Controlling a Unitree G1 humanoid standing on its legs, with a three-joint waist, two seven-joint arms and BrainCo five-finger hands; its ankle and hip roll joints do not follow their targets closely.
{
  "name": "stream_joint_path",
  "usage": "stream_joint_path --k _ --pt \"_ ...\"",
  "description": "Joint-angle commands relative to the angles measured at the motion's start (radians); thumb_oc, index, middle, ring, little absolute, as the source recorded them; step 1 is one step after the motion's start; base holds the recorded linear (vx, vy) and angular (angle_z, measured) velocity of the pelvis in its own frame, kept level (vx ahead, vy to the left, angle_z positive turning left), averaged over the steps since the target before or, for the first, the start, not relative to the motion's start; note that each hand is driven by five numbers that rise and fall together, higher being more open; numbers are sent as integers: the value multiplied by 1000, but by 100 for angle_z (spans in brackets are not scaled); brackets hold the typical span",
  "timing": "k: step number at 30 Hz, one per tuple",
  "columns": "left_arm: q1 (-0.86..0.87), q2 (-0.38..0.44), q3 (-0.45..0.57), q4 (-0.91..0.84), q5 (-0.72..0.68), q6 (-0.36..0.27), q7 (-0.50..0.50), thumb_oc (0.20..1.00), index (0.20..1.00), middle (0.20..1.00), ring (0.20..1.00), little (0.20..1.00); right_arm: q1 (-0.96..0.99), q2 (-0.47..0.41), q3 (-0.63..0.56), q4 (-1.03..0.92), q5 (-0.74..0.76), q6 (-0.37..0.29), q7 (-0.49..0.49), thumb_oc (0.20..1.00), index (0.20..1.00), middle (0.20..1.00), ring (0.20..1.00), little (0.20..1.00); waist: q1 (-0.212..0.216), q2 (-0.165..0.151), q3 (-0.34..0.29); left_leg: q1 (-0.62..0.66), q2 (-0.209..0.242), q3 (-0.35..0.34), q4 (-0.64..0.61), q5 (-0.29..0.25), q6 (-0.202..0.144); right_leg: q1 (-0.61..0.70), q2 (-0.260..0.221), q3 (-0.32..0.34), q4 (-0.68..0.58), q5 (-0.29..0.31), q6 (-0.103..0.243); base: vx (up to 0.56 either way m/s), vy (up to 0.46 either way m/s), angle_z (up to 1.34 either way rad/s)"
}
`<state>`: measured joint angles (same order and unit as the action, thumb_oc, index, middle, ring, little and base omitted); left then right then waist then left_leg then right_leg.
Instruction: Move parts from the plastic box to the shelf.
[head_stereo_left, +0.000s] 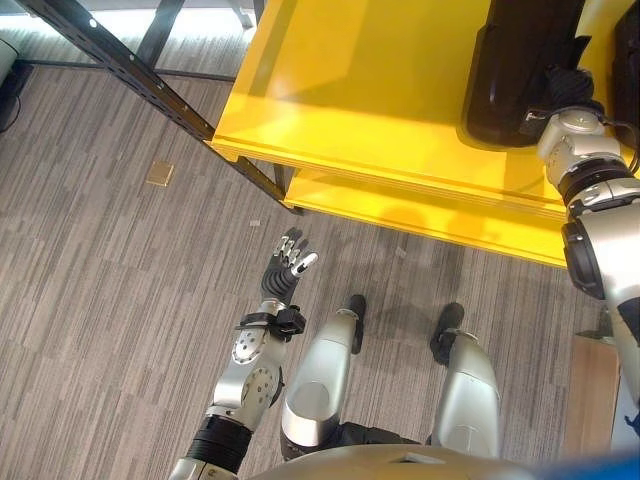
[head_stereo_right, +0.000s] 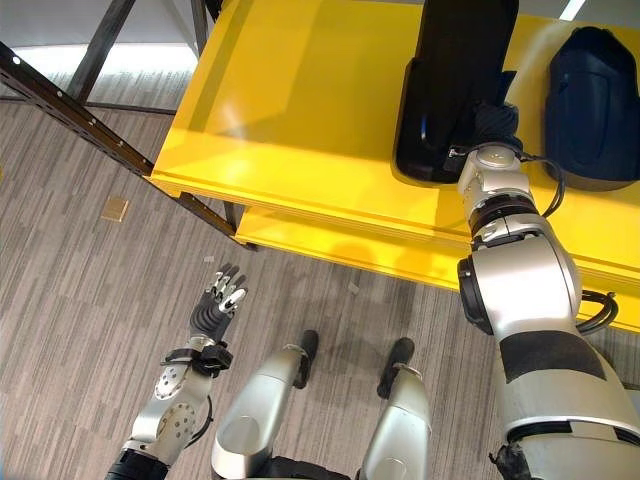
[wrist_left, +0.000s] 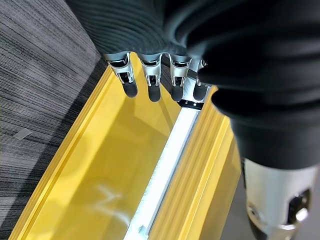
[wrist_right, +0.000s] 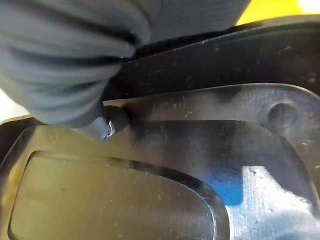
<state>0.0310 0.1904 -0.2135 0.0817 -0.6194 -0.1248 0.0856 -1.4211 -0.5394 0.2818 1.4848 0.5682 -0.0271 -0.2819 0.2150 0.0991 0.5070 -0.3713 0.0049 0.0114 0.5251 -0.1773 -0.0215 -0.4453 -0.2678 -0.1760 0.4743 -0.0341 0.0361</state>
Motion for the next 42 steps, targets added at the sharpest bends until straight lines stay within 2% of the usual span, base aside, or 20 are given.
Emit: stream_joint_path --k 1,30,34,35,36,42 --pt "21 35 1 -107 -19 -67 7 1000 1000 1000 1000 1000 -160 -54 57 -28 30 -58 -9 200 200 200 200 200 29 28 9 3 85 -64 23 -54 -47 5 -63 34 19 22 43 0 0 0" --pt "22 40 -8 -133 -28 -85 22 1000 1000 1000 1000 1000 -177 -77 38 -30 102 -68 -4 200 200 200 200 200 63 26 13 -51 69 -81 49 -56 -45 -12 -74 18 2 27 51 7 9 2" --pt "24 39 -4 -132 -30 -86 27 1000 1000 1000 1000 1000 -192 -83 68 -14 84 -63 -5 200 200 200 200 200 66 21 13 -62 68 -83 53 -56 -44 -18 -74 17 0 30 51 3 8 0" --pt "25 37 -4 -134 -30 -88 29 1000 1000 1000 1000 1000 -203 -90 82 -6 80 -61 -6 438 438 438 438 438 66 22 13 -67 66 -83 55 -54 -45 -21 -75 15 0 32 52 0 0 0" --pt "26 37 -5 -133 -31 -88 29 1000 1000 1000 1000 1000 -203 -92 75 -5 87 -61 -7 1000 1000 1000 1000 1000 65 22 13 -69 66 -83 57 -56 -45 -23 -75 15 1 31 52 0 0 0" --pt "32 38 2 -121 -45 -90 35 1000 1000 1000 1000 1000 -224 -94 108 13 75 -61 -10 1000 1000 1000 1000 1000 59 16 13 -74 68 -78 63 -66 -45 -33 -71 24 10 31 51 0 0 0"
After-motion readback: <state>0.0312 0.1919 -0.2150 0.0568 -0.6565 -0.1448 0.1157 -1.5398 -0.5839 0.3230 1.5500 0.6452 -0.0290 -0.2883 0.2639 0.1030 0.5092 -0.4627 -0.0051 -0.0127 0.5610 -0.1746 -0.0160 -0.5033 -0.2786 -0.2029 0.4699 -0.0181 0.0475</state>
